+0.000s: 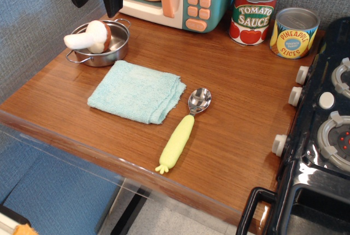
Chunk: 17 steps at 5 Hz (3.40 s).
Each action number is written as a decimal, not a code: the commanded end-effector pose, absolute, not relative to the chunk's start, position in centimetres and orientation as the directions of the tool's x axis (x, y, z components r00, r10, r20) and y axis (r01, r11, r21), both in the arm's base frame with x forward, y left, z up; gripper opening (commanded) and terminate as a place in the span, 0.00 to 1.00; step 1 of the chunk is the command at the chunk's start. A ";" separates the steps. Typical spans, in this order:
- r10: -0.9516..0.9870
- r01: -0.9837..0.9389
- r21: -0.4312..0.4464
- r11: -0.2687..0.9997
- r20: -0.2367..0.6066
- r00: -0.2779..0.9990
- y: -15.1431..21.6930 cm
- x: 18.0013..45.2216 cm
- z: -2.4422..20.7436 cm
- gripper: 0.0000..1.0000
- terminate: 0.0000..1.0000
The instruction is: Place the spoon in front of the can with the red label.
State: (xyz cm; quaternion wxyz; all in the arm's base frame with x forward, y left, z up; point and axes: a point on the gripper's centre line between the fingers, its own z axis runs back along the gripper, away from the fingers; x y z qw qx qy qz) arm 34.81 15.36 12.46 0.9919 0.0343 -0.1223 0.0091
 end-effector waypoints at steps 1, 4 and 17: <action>0.010 -0.026 0.066 0.997 0.243 0.970 15.4 34.8 12.5 1.00 0.00; -0.180 0.183 0.008 0.983 0.231 0.956 3.7 31.0 11.2 1.00 0.00; -0.059 0.065 -0.019 0.998 0.238 0.969 -1.2 37.9 5.8 0.00 0.00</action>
